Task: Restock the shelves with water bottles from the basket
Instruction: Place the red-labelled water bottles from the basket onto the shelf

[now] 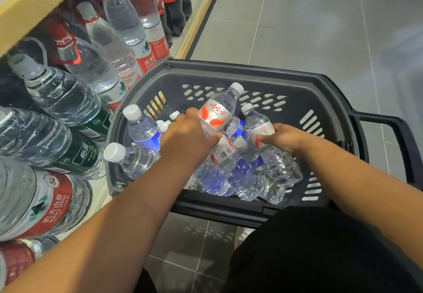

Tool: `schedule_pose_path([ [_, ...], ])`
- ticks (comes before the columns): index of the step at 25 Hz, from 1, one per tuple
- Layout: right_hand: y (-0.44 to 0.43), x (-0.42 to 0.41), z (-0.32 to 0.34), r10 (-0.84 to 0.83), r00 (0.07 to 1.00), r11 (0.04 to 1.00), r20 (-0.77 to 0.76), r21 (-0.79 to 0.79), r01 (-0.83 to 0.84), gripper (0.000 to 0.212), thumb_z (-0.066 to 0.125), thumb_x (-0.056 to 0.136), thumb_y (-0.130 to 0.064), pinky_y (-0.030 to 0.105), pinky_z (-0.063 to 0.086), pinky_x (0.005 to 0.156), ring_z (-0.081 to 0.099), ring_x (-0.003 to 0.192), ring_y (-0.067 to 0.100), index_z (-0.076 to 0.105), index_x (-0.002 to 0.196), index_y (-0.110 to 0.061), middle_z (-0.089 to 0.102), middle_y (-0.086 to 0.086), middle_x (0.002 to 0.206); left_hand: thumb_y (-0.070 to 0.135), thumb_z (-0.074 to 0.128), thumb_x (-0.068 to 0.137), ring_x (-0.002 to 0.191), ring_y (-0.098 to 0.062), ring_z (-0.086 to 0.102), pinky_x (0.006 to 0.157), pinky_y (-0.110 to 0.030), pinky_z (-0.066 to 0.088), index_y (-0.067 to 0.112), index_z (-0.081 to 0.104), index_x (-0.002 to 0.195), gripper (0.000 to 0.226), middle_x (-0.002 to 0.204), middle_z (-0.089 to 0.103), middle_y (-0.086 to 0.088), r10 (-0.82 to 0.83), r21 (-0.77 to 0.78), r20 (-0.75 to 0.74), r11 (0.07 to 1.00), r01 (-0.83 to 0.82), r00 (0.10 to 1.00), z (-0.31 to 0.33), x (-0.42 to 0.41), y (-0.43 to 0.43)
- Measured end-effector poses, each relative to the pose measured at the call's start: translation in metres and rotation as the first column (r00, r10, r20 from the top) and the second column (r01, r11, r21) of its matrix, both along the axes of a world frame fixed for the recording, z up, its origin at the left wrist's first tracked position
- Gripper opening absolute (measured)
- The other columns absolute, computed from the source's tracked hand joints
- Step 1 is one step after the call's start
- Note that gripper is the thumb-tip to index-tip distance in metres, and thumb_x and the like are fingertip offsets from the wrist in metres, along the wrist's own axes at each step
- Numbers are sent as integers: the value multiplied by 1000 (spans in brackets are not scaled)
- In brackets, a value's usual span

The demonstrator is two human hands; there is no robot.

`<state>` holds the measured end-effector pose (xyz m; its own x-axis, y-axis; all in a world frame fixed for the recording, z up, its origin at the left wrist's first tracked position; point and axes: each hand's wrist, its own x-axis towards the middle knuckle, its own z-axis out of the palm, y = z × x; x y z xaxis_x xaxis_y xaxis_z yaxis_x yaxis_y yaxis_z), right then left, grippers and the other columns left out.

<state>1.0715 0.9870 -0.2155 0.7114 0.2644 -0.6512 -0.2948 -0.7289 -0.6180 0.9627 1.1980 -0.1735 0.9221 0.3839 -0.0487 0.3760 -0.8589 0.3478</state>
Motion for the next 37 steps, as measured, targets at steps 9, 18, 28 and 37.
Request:
schedule_pose_path([
  [9,5,-6,-9,-34,999,992,36,120,29,50,86,63,-40,33,51,78,65,89,20,62,102,-19,70,2,96,58,48,89,100,-29,52,79,-35,40,13,41,125,59,117,53,-7,53,-396,-261,905,-157,964,4,19,3],
  [18,18,-18,22,22,991,918,128,390,-71,31,71,84,-22,41,52,91,69,96,23,61,113,-22,72,2,102,60,80,61,97,-19,58,80,-33,45,20,51,119,76,111,61,1,76,-669,-303,693,-268,950,3,9,9],
  [28,39,-18,69,74,894,572,-441,754,324,75,92,48,-40,42,55,83,67,85,27,67,110,-6,68,11,96,43,75,77,84,-6,58,67,-25,44,21,42,126,62,100,62,8,329,-836,-85,490,-247,940,37,-6,16],
  [37,100,-46,128,-15,967,523,-253,822,223,48,71,74,-22,43,53,74,63,76,30,55,117,-7,61,19,91,44,71,79,91,-18,68,65,-28,57,21,47,124,56,108,65,4,408,-835,145,540,-110,902,107,-56,56],
])
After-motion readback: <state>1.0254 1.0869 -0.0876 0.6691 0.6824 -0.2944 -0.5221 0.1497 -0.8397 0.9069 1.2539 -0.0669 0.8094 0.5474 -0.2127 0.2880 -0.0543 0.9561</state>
